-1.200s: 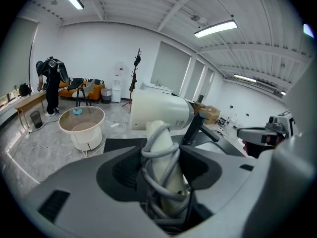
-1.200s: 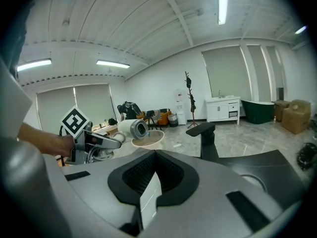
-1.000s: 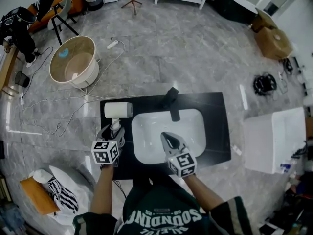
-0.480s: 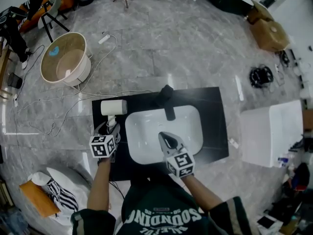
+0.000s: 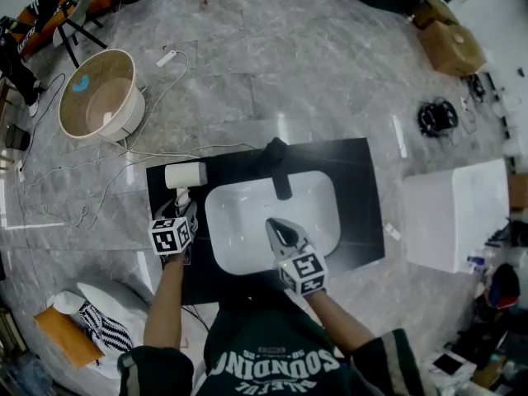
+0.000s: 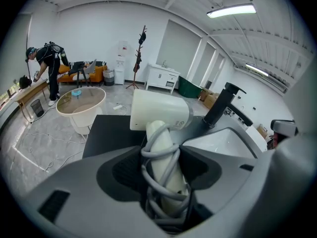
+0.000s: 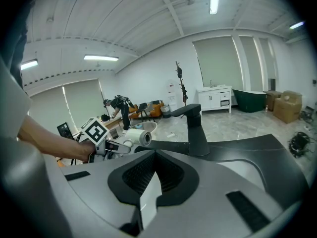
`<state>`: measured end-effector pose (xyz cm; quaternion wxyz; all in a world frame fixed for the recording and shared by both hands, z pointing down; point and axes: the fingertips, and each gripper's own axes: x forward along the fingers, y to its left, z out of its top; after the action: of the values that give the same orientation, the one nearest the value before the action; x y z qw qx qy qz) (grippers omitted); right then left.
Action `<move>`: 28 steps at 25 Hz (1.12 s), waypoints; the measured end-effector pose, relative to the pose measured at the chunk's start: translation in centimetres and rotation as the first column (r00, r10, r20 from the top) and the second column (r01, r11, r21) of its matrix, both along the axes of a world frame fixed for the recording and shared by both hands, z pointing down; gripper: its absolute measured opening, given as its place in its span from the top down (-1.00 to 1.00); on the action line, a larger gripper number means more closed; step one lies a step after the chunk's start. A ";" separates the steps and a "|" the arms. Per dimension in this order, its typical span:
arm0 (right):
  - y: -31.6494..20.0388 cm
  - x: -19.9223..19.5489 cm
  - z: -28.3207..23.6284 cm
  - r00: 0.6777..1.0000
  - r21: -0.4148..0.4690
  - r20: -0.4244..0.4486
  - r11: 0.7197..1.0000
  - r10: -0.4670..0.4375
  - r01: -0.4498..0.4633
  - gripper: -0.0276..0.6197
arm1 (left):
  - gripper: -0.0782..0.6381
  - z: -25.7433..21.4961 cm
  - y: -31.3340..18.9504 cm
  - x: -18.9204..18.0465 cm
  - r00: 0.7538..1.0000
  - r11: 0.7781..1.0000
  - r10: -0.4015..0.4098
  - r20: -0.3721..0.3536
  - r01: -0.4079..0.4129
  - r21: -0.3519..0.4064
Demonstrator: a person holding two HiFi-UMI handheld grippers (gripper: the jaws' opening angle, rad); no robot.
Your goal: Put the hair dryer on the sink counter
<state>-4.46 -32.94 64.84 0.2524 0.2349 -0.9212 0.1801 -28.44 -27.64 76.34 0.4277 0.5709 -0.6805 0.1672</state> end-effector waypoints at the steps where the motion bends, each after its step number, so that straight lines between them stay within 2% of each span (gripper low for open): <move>1: -0.1 0.0 0.0 1.000 0.002 0.000 1.000 0.000 0.000 0.91 | 0.12 0.2 0.0 -0.1 1.000 1.000 -0.001 0.001 0.001 -0.006; 8: -0.2 0.4 0.1 1.000 0.012 -0.006 1.000 0.010 -0.010 0.91 | 0.12 1.5 0.2 -0.3 0.999 0.998 -0.033 0.007 0.033 -0.061; 12: 0.2 0.6 -0.1 1.000 0.020 -0.003 1.000 0.014 -0.014 0.91 | 0.11 2.3 0.6 -0.1 0.997 0.995 -0.065 -0.032 0.063 -0.073; 14: 0.7 0.6 -0.6 1.000 0.008 -0.015 1.000 0.003 -0.003 0.91 | 0.11 2.7 0.6 0.1 0.997 0.995 -0.062 -0.046 0.058 -0.081; 16: 1.3 0.5 -0.8 1.000 0.004 0.000 1.000 0.007 -0.007 0.91 | 0.11 2.8 0.7 0.3 0.999 0.996 -0.042 -0.031 0.039 -0.083; 21: 1.9 0.8 -0.9 1.000 0.024 0.012 0.999 0.024 -0.024 0.91 | 0.04 1.5 1.9 0.0 0.999 0.997 -0.040 0.012 0.040 -0.065; 24: 1.8 1.1 -1.6 0.999 0.033 0.017 0.999 0.040 -0.040 0.91 | 0.04 0.1 3.0 0.9 1.000 0.999 -0.006 0.031 0.008 -0.045; 28: 1.8 0.6 -3.3 0.999 0.063 0.029 0.998 0.025 -0.026 0.91 | 0.04 -3.0 4.3 2.3 0.999 0.999 0.031 0.036 -0.031 0.019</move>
<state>-3.89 -31.13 61.53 0.2296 0.2521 -0.9269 0.1571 -26.14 -23.33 73.35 0.4072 0.5824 -0.6808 0.1775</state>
